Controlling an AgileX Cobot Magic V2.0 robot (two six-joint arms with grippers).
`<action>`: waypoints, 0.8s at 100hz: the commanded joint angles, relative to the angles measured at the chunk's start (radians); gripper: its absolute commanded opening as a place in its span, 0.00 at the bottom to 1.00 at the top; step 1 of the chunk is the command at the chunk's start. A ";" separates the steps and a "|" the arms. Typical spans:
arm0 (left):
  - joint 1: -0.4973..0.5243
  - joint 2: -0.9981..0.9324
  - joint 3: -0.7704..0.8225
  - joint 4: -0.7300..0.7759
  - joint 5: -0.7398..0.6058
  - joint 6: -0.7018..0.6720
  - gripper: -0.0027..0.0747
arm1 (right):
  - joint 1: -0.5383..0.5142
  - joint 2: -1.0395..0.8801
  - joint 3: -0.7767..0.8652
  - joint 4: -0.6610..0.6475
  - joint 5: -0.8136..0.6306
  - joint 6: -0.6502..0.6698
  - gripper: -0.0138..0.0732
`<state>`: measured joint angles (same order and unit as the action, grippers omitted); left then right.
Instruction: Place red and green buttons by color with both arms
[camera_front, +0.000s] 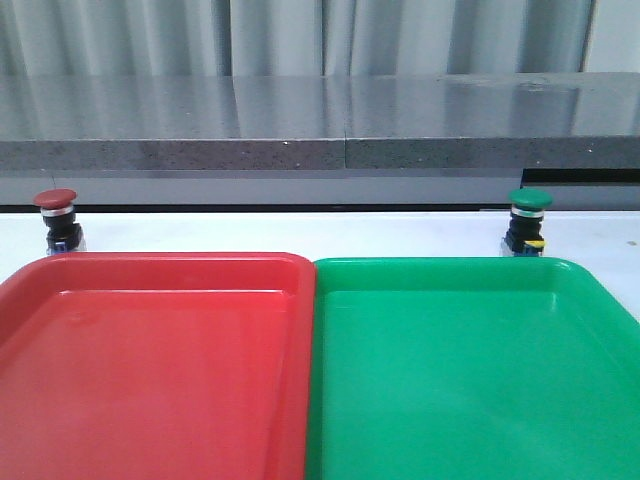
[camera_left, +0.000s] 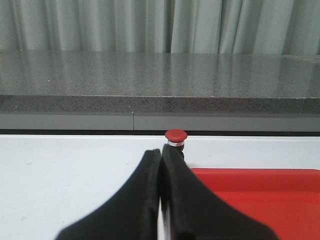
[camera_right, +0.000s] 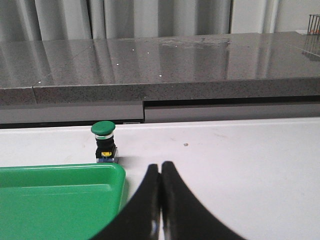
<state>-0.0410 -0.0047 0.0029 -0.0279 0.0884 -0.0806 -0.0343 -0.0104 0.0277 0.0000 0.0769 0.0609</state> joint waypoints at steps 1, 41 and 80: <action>-0.008 -0.032 0.011 0.001 -0.088 0.000 0.01 | 0.001 -0.023 -0.019 -0.008 -0.077 -0.006 0.11; -0.008 -0.032 0.011 0.004 -0.088 0.000 0.01 | 0.001 -0.023 -0.019 -0.008 -0.077 -0.006 0.11; -0.008 -0.032 -0.011 0.003 -0.083 0.000 0.01 | 0.001 -0.023 -0.019 -0.008 -0.077 -0.006 0.11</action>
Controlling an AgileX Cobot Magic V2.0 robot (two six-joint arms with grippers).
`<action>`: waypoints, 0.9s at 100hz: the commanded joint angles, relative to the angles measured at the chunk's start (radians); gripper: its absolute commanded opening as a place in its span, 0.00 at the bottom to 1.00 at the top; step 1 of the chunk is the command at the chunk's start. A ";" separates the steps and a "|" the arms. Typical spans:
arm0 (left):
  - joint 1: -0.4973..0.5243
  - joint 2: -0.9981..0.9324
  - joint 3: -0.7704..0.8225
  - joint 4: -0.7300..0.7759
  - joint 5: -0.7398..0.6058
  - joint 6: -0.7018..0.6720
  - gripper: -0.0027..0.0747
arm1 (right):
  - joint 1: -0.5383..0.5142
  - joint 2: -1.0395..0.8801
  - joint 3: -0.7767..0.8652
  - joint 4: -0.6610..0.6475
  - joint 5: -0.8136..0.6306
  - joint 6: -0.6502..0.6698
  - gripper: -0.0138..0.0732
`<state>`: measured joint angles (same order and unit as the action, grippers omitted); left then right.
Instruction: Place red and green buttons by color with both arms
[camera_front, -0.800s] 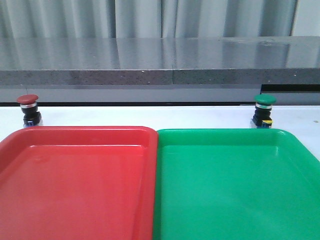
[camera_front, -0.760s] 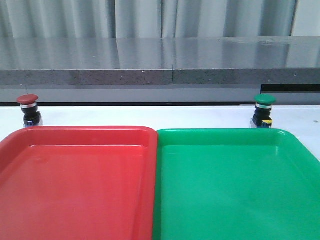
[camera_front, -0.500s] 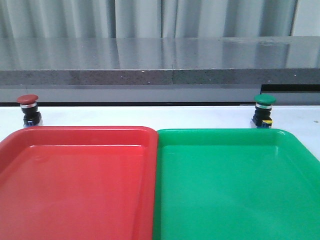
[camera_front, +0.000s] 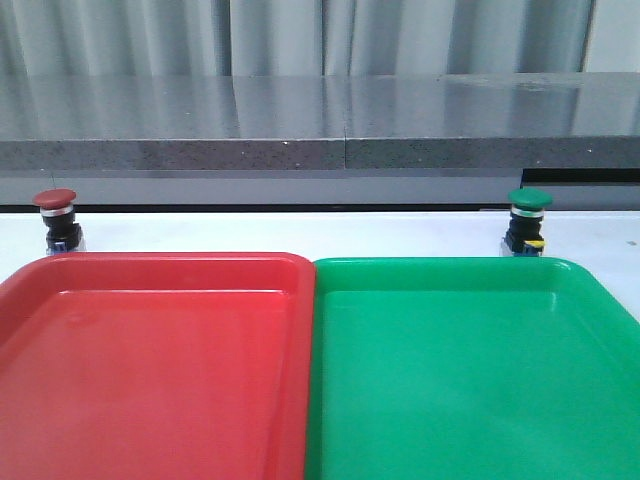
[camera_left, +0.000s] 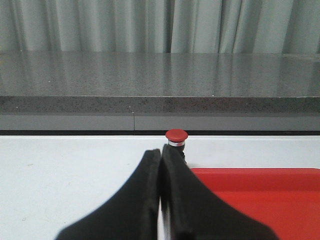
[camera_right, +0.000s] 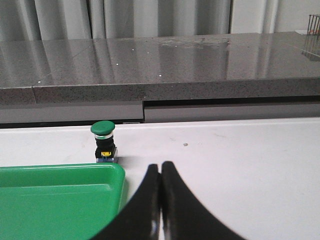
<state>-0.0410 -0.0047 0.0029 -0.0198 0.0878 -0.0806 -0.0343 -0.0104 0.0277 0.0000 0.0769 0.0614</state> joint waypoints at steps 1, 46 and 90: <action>-0.008 -0.032 -0.016 -0.005 -0.079 0.000 0.01 | 0.001 -0.023 -0.019 -0.008 -0.077 -0.006 0.11; -0.008 0.212 -0.342 -0.007 0.113 -0.002 0.01 | 0.001 -0.023 -0.019 -0.008 -0.077 -0.006 0.11; -0.008 0.657 -0.604 -0.007 0.228 -0.002 0.34 | 0.001 -0.023 -0.019 -0.008 -0.077 -0.006 0.11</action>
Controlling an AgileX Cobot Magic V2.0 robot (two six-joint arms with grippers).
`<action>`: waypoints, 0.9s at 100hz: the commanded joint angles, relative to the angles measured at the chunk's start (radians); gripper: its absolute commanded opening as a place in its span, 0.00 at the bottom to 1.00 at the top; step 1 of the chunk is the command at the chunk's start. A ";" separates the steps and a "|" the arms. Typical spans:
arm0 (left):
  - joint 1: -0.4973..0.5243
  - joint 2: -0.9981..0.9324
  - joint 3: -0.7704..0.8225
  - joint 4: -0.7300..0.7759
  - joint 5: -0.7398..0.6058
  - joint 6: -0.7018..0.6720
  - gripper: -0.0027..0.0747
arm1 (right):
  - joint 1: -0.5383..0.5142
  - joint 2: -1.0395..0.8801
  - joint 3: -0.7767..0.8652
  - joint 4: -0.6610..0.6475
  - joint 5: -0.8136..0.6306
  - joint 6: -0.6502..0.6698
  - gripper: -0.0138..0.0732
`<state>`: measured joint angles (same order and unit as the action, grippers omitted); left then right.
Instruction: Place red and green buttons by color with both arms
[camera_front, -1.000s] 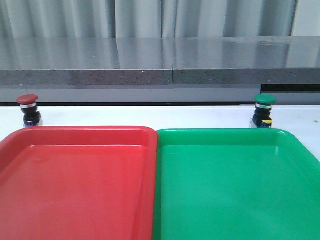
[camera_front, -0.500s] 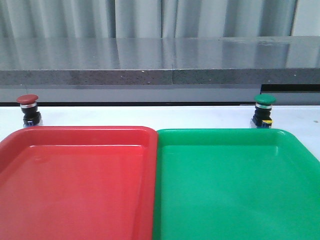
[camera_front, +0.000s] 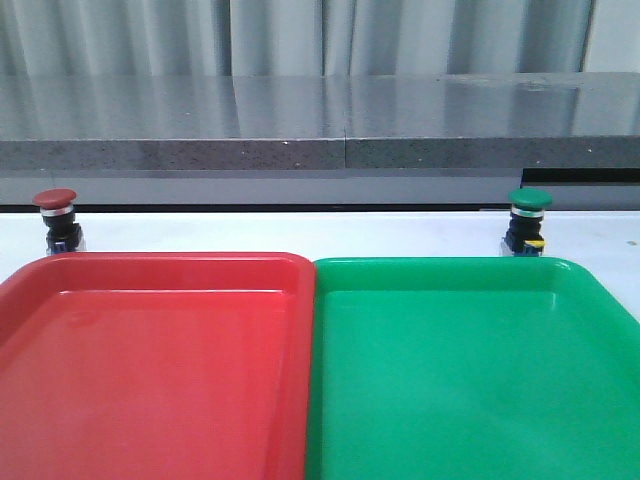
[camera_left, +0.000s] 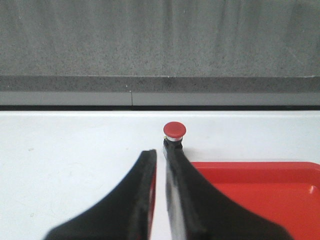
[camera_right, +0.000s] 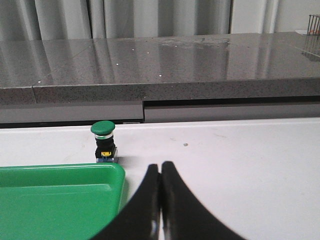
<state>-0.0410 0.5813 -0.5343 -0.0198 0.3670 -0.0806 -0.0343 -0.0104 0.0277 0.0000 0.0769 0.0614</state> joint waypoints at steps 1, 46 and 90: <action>-0.008 0.084 -0.069 -0.007 -0.052 -0.002 0.38 | 0.001 -0.023 -0.019 -0.008 -0.077 -0.006 0.11; -0.008 0.485 -0.294 -0.046 0.006 -0.002 0.87 | 0.001 -0.023 -0.019 -0.008 -0.077 -0.006 0.11; -0.008 0.898 -0.697 -0.101 0.353 0.000 0.83 | 0.001 -0.023 -0.019 -0.008 -0.077 -0.006 0.11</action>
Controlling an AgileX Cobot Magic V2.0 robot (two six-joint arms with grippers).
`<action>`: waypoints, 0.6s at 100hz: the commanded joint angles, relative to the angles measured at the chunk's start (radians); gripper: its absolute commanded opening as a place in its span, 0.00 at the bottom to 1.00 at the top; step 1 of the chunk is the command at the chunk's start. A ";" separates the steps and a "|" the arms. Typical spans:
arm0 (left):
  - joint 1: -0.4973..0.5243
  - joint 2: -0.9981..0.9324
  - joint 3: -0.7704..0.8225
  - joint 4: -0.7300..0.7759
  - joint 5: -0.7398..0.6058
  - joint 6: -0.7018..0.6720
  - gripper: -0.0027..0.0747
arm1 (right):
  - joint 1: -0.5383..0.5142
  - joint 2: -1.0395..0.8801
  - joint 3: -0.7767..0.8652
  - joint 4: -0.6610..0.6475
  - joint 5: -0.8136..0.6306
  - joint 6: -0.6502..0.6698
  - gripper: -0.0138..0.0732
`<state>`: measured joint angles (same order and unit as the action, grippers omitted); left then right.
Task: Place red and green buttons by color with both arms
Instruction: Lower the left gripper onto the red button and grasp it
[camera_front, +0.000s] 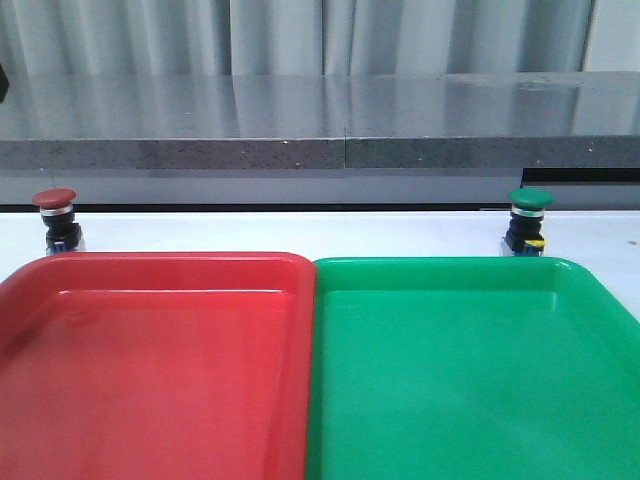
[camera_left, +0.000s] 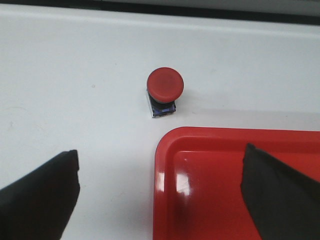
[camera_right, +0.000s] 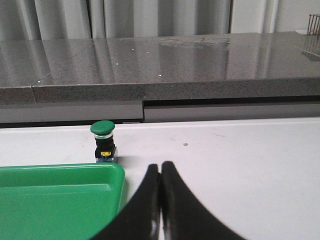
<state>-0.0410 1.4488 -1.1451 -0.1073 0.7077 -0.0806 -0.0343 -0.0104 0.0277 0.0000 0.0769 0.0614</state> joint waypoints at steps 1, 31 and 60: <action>-0.008 0.036 -0.091 -0.014 0.018 0.000 0.83 | 0.001 -0.023 -0.019 -0.008 -0.077 -0.006 0.11; -0.008 0.255 -0.273 -0.020 0.069 0.007 0.83 | 0.001 -0.023 -0.019 -0.008 -0.077 -0.006 0.11; -0.008 0.429 -0.401 -0.085 0.092 0.035 0.83 | 0.001 -0.023 -0.019 -0.008 -0.077 -0.006 0.11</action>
<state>-0.0410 1.8892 -1.4877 -0.1586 0.8216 -0.0526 -0.0343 -0.0104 0.0277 0.0000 0.0769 0.0614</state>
